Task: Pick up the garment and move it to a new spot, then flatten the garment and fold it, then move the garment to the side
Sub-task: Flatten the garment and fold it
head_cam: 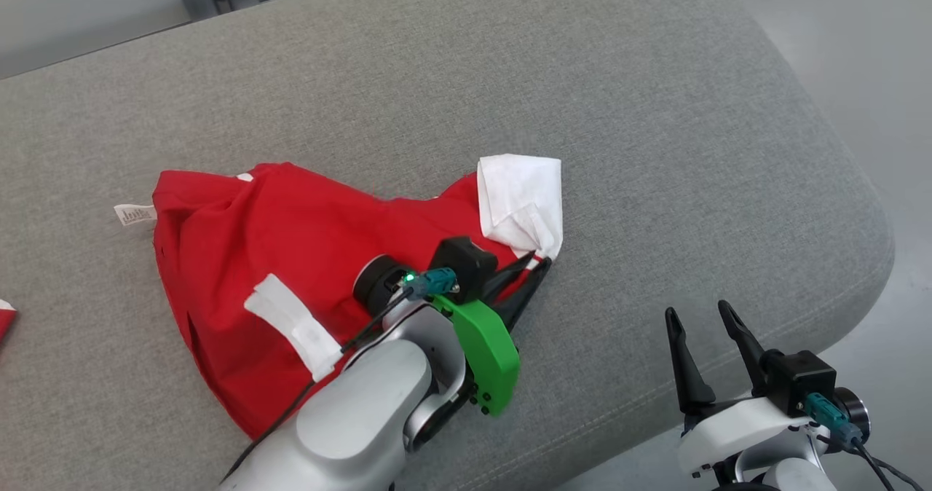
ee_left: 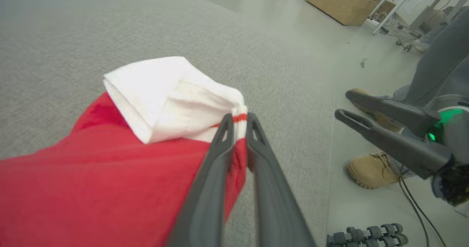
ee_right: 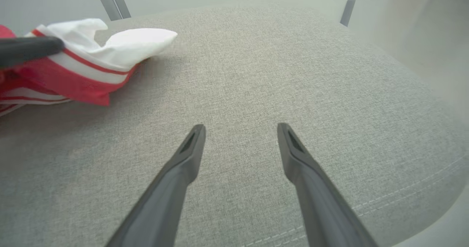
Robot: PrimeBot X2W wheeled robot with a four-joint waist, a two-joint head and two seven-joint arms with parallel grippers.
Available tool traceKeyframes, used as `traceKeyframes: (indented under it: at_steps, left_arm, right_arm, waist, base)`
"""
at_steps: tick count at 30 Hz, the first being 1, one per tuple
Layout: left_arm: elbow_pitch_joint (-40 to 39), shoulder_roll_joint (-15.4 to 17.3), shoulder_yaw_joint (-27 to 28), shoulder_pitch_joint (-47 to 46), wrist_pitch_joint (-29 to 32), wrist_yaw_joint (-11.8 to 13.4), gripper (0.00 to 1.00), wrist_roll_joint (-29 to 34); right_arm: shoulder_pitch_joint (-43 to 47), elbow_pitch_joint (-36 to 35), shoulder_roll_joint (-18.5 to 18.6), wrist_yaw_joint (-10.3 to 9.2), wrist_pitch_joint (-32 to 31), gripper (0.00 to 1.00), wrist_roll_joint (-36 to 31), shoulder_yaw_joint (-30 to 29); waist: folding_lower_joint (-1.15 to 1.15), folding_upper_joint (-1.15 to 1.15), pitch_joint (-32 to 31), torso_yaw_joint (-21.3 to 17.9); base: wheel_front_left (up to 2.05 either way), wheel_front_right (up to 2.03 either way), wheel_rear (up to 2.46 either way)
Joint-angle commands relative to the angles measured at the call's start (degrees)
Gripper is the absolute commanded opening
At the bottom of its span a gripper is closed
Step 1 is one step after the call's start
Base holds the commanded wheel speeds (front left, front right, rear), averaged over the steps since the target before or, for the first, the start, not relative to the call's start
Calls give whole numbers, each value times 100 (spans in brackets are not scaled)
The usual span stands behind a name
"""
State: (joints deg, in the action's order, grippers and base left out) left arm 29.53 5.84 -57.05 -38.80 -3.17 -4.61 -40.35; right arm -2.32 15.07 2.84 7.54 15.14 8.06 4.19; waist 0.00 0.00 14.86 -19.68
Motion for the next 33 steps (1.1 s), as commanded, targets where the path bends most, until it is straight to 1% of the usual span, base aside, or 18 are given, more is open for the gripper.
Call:
traceKeyframes:
  at_steps: [1,2,3,4,9,14,17,21,25,26,28,30,33]
  left_arm:
    - [139,-49,-115,94,-112,-51,27,77]
    - [236,-60,-189,129,-144,-74,45,124]
    - [322,-74,-262,154,-182,-101,89,158]
    - [421,-86,-323,189,-210,-119,100,160]
    - [739,-135,-529,260,-286,-223,100,47]
    - [676,-155,-486,268,-360,-244,100,-139]
    - [382,-79,-559,247,-233,-270,100,-236]
    - [-434,29,-715,206,-43,-288,100,-500]
    - [-1105,174,-651,113,-59,-292,100,-771]
    - [-1192,232,-537,82,-110,-246,100,-829]
    - [-1233,353,-226,3,-244,44,100,-868]
    - [-1159,467,-16,-33,-247,300,100,-876]
    - [-917,644,249,-162,-33,503,100,-1074]
  right_arm:
    - [-23,-8,9,-10,1,100,59,-25]
    - [-12,-9,10,-10,1,100,62,-31]
    - [6,-1,9,-10,1,100,81,-32]
    - [22,5,9,-10,1,100,88,-26]
    - [57,23,9,-10,1,100,142,-50]
    - [76,9,10,-10,1,100,182,-78]
    - [86,-4,9,-10,1,100,185,-107]
    - [90,-11,9,-10,1,100,188,-130]
    - [8,-5,10,-10,1,100,214,-85]
    - [-13,-10,10,-10,1,100,226,-67]
    - [-36,-28,11,-10,1,100,244,-60]
    - [-22,-38,10,-10,1,100,250,-70]
    - [30,-28,9,-10,1,100,252,-77]
  waist:
    - [0,0,63,-92]
    - [0,0,75,-116]
    - [0,0,85,-146]
    - [0,0,94,-171]
    - [0,0,116,-243]
    - [0,0,99,-264]
    - [0,0,84,-243]
    - [0,0,92,-185]
    - [0,0,112,-189]
    - [0,0,121,-207]
    - [0,0,133,-240]
    - [0,0,149,-270]
    - [0,0,184,-303]
  base:
    - [0,0,0]
    - [0,0,0]
    - [0,0,0]
    - [0,0,0]
    - [0,0,0]
    - [0,0,0]
    - [0,0,0]
    - [0,0,0]
    - [0,0,0]
    - [0,0,0]
    - [0,0,0]
    - [0,0,0]
    - [0,0,0]
